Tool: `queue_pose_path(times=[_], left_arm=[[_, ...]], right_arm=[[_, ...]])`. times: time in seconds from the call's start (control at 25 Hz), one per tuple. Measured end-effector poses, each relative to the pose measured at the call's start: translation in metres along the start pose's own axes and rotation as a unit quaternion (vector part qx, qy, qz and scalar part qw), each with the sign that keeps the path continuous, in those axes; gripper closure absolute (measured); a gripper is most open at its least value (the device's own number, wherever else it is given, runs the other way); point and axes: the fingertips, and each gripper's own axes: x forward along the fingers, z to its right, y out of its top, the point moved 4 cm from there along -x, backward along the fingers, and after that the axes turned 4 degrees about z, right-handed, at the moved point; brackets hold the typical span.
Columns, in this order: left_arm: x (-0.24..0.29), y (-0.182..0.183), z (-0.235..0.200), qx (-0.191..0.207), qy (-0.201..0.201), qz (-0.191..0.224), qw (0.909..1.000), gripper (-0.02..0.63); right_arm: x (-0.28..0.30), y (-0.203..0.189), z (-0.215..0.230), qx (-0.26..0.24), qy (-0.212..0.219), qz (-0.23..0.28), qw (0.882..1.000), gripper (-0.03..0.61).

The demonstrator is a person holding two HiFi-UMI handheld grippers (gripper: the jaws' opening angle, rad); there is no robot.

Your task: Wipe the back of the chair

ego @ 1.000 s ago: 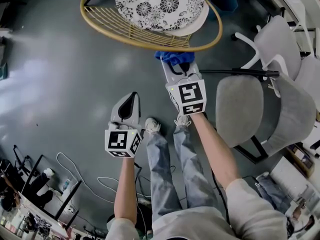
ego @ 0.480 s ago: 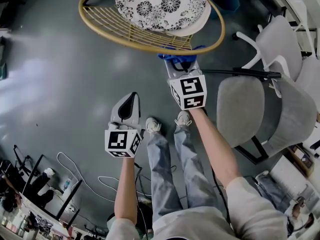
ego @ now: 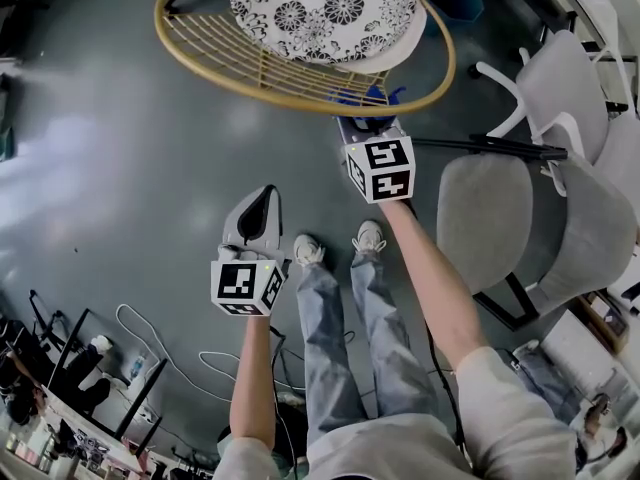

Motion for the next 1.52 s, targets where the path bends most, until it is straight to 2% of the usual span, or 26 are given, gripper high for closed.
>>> queue_pose_path(times=[0.4, 0.72, 1.08, 1.36, 1.52], left_arm=[[0.003, -0.002, -0.002, -0.001, -0.001, -0.002, 1.0000, 0.612], [-0.004, -0.002, -0.001, 0.000, 0.003, 0.001, 1.0000, 0.612], [-0.011, -0.002, 0.000, 0.000, 0.005, 0.006, 1.0000, 0.612], [-0.019, -0.003, 0.002, -0.003, 0.008, 0.009, 0.9999, 0.612], [-0.026, -0.003, 0.001, -0.006, 0.011, 0.011, 0.9999, 0.612]], right_arm=[[0.022, -0.020, 0.015, 0.006, -0.010, -0.034, 0.999, 0.485], [0.016, -0.024, 0.013, -0.004, -0.008, -0.037, 0.999, 0.485], [-0.011, -0.027, -0.020, -0.020, 0.022, -0.023, 0.999, 0.485], [-0.021, -0.009, -0.058, -0.010, 0.057, 0.002, 0.998, 0.485], [-0.018, 0.003, -0.070, -0.012, 0.062, 0.013, 0.998, 0.485]])
